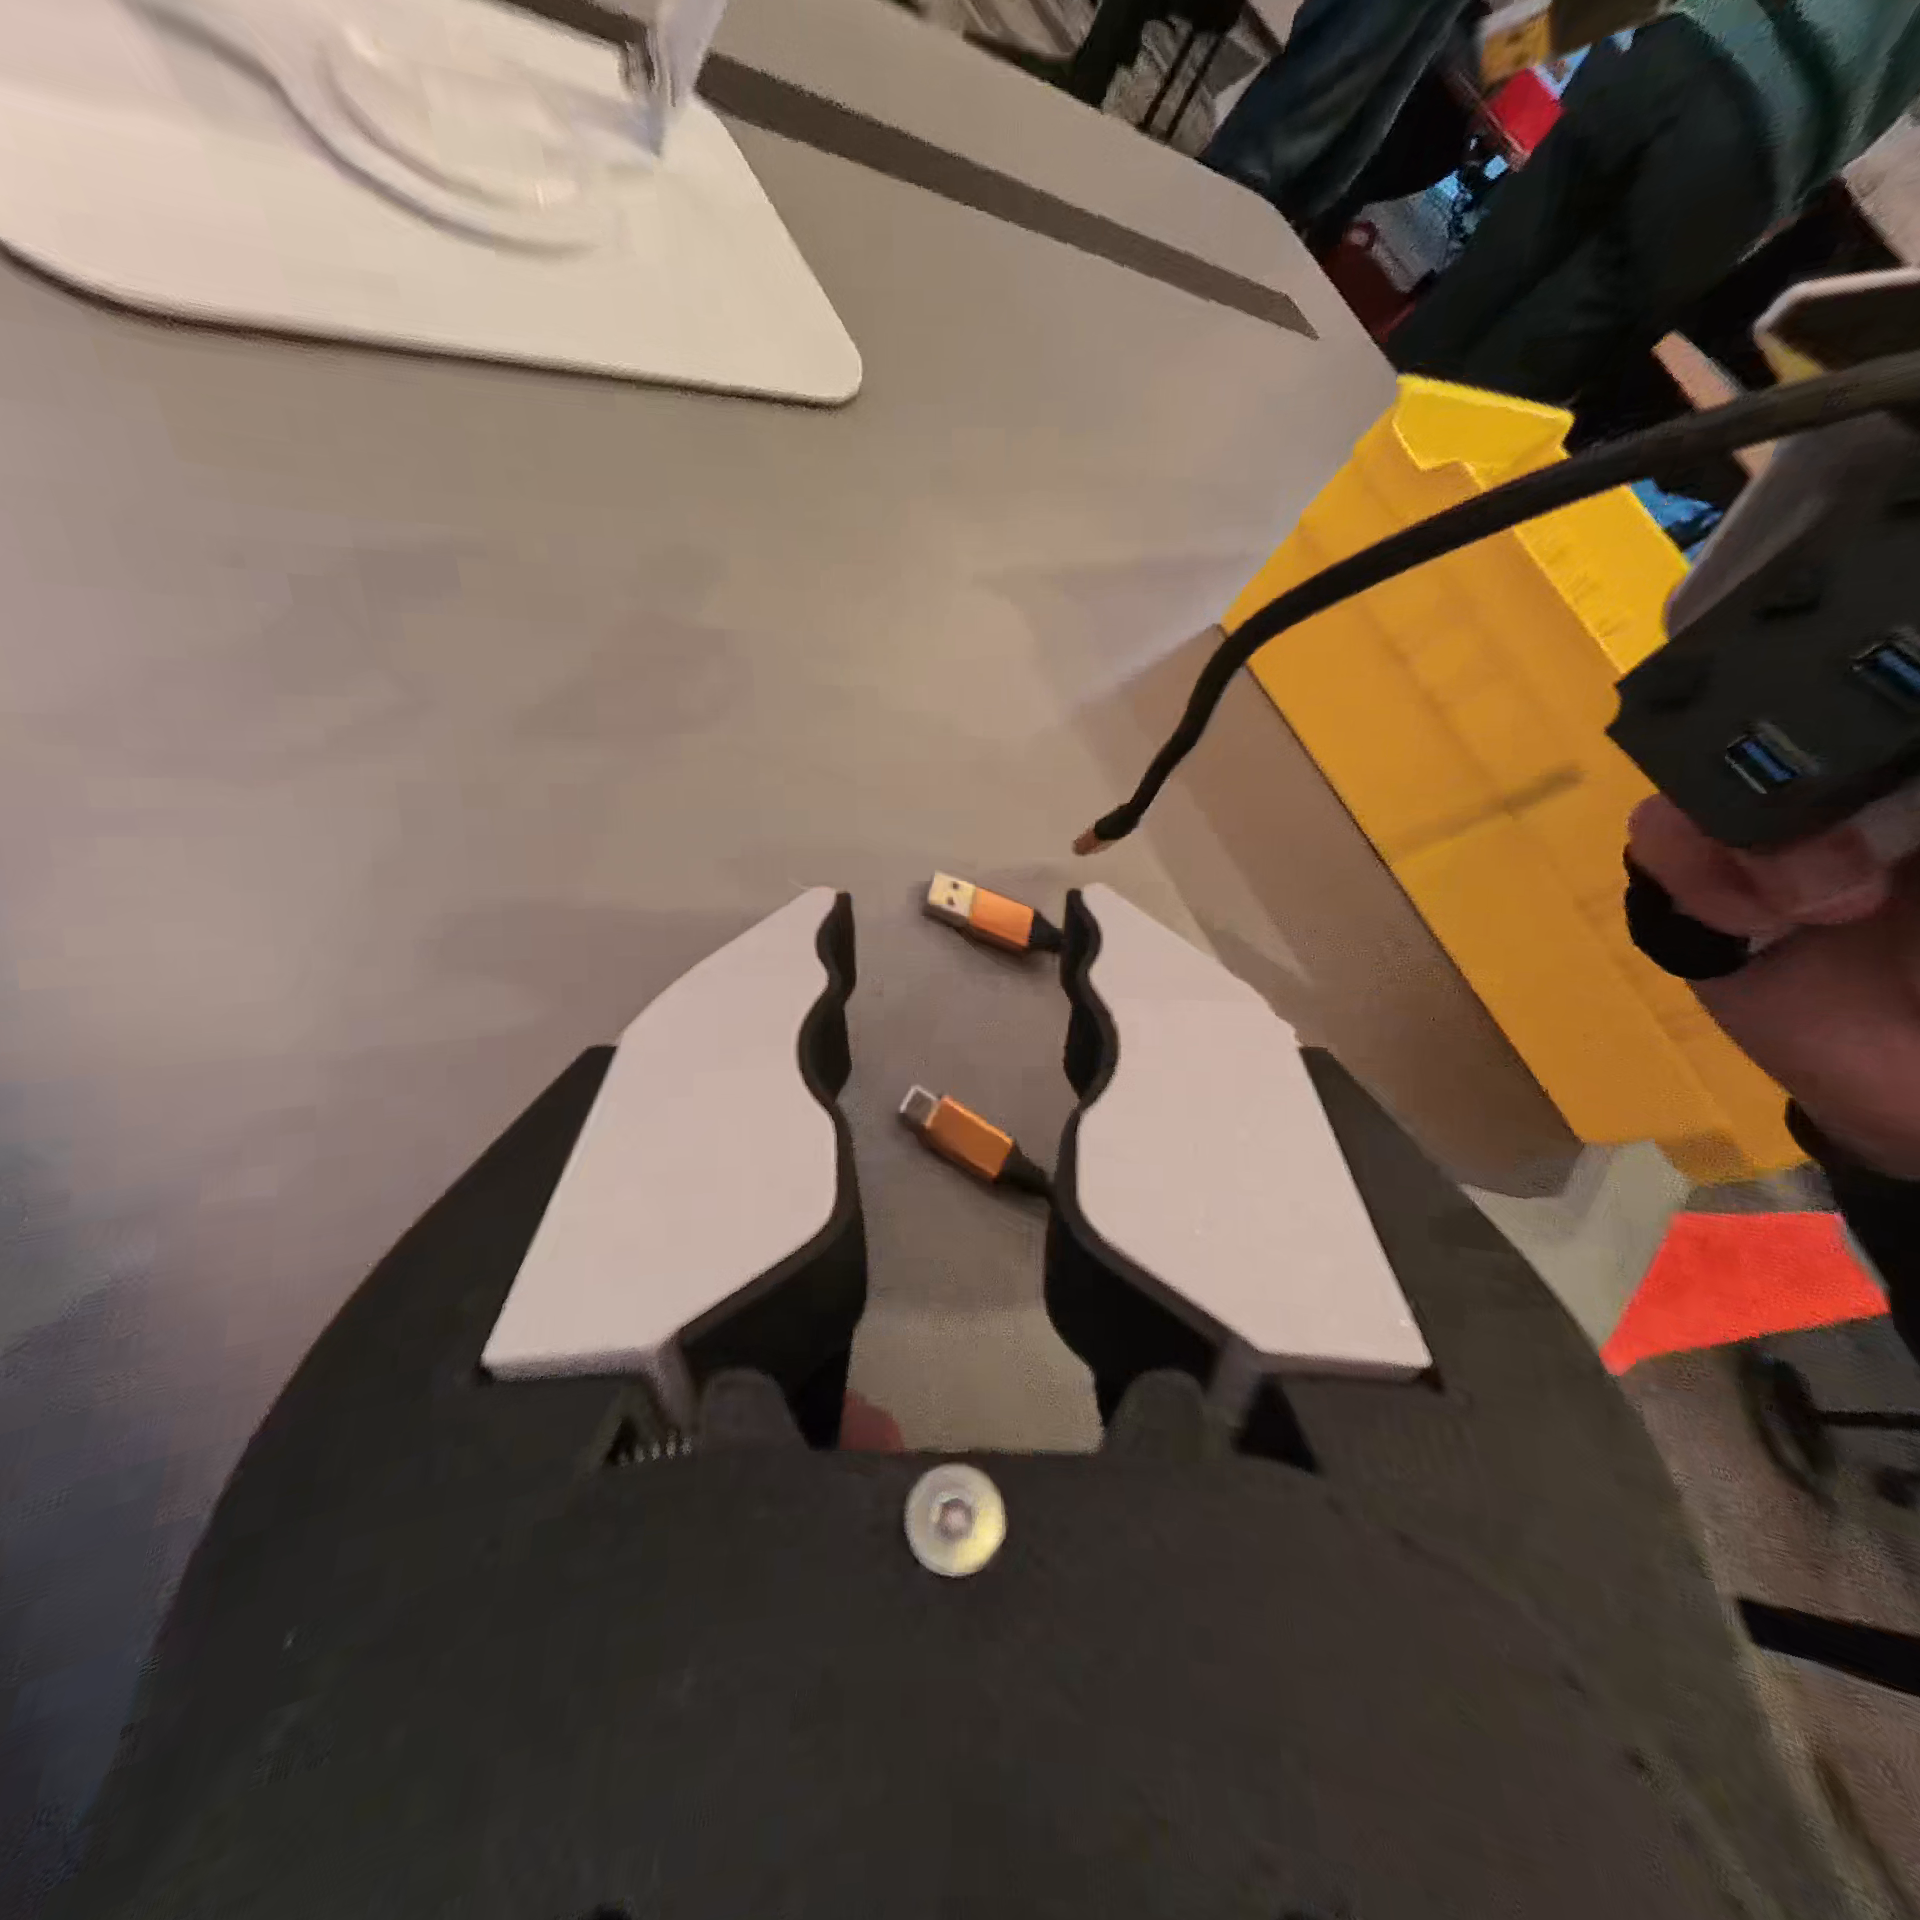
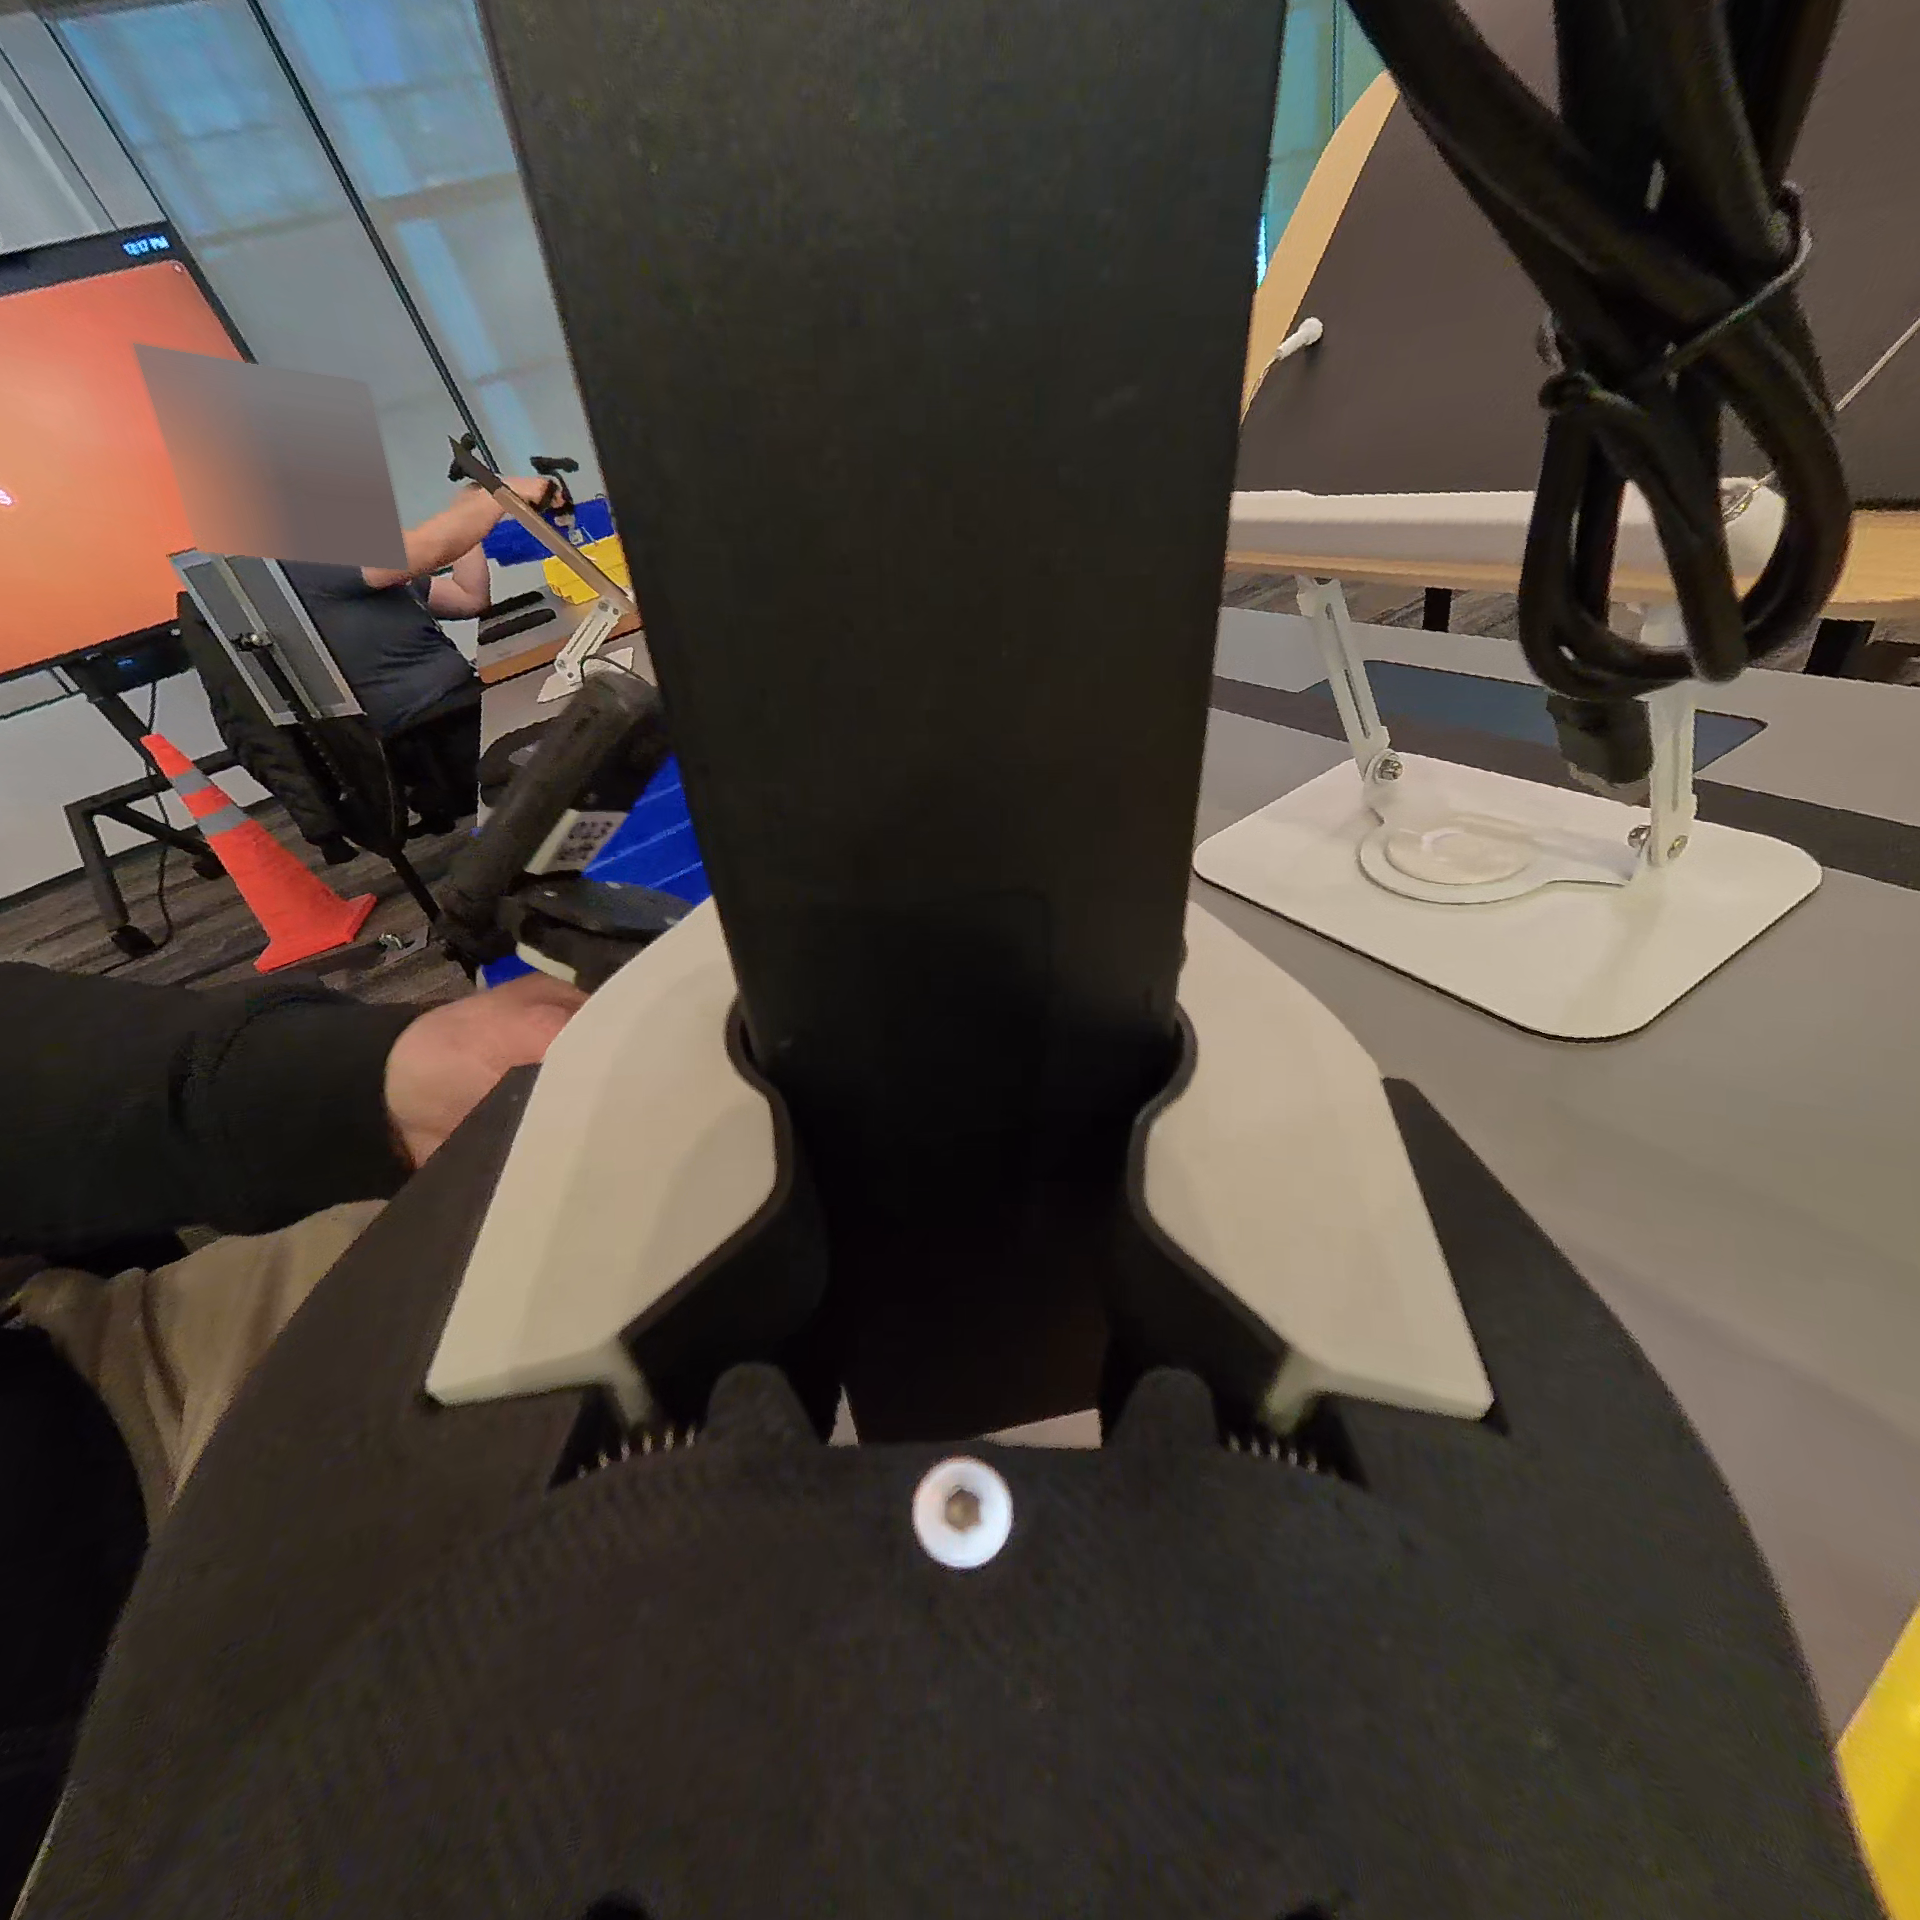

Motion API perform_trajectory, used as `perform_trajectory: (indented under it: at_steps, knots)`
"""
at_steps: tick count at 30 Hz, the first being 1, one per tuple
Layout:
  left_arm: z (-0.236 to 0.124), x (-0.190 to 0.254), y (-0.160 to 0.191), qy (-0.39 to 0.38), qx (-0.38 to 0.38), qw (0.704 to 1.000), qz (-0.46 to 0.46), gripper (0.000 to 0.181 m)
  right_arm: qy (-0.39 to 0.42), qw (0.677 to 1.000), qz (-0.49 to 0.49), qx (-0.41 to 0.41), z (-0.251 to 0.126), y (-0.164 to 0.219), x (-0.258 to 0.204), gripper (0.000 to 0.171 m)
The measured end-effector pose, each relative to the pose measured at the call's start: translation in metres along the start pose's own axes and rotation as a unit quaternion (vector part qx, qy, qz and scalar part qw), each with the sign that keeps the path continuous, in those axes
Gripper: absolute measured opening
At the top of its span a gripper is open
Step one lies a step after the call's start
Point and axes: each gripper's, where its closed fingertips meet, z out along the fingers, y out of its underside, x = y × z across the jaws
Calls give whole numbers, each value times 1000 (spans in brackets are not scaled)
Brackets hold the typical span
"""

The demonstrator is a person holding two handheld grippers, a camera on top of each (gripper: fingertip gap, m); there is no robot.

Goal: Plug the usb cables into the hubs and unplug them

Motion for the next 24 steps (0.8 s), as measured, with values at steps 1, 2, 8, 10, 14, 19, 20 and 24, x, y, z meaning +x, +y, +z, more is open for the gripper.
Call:
perform_trajectory:
  at_steps: [1, 2, 8, 10, 14, 19, 20, 24]
  knots:
    - [-4, 2, -5, -6, 3, 1000, 19, 37, 1, 1000, -1, 2, 0, -1, 0, 67]
    - [-6, 4, -7, -15, -3, 999, 43, 36, 3, 1000, -2, 3, -1, -2, 1, 67]
    - [8, 46, 25, -14, -100, 975, 199, 49, 12, 1000, -10, 15, -3, -9, 0, 68]
    - [21, 51, 40, -26, -140, 962, 234, 59, 16, 1000, -13, 15, -3, -10, 1, 68]
    - [53, 43, 53, -52, -201, 951, 227, 59, 16, 1000, -14, 19, -4, -12, 0, 68]
    - [80, 34, 53, -72, -224, 949, 210, 58, 15, 999, -17, 33, -9, -19, 0, 68]
    - [84, 37, 53, -69, -228, 946, 218, 53, 9, 999, -18, 38, -10, -20, -1, 68]
    - [99, 39, 47, -81, -221, 934, 269, 32, -13, 998, -11, 57, -14, -26, -5, 68]
